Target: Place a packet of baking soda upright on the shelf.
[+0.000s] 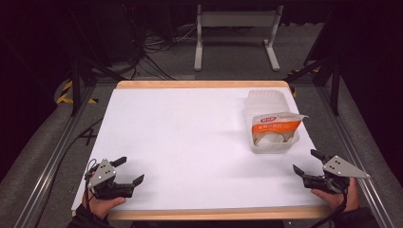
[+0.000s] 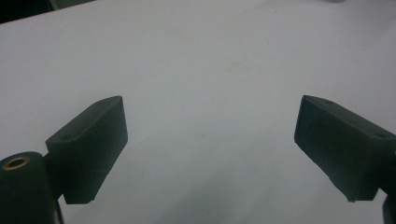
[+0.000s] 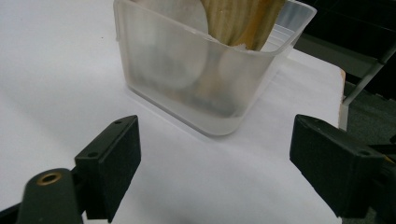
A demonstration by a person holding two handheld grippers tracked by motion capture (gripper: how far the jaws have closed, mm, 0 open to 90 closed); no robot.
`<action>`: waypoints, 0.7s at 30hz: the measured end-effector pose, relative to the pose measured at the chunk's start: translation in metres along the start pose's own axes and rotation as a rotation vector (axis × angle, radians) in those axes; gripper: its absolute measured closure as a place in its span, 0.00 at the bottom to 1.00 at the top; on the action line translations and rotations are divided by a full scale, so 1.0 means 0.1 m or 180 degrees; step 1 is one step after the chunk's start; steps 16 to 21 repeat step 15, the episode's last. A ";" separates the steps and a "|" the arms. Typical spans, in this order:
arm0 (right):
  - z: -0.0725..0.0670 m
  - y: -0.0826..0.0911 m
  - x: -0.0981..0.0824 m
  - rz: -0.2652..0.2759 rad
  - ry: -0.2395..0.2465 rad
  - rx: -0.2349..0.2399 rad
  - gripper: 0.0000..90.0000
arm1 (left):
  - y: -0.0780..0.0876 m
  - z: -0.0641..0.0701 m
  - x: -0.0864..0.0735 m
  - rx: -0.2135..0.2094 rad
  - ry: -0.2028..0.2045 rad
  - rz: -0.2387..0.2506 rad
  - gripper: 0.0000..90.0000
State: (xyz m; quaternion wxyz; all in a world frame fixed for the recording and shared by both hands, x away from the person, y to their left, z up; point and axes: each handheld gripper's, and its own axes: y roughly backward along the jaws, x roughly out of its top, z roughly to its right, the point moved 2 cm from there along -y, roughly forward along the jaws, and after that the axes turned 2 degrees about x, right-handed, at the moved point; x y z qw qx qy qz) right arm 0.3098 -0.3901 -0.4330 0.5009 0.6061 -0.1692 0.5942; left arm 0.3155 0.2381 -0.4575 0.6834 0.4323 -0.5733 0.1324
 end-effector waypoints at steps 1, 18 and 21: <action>0.00 0.00 0.00 0.0002 0.0005 -0.0004 0.19 | 0.00 0.00 0.00 0.0014 -0.0007 -0.0009 0.12; 0.01 -0.01 0.00 0.0002 -0.0009 -0.0017 0.18 | 0.00 0.01 0.03 0.0078 -0.0017 -0.0005 0.12; 0.01 -0.01 0.00 0.0002 -0.0009 -0.0017 0.18 | 0.00 0.01 0.03 0.0078 -0.0017 -0.0005 0.12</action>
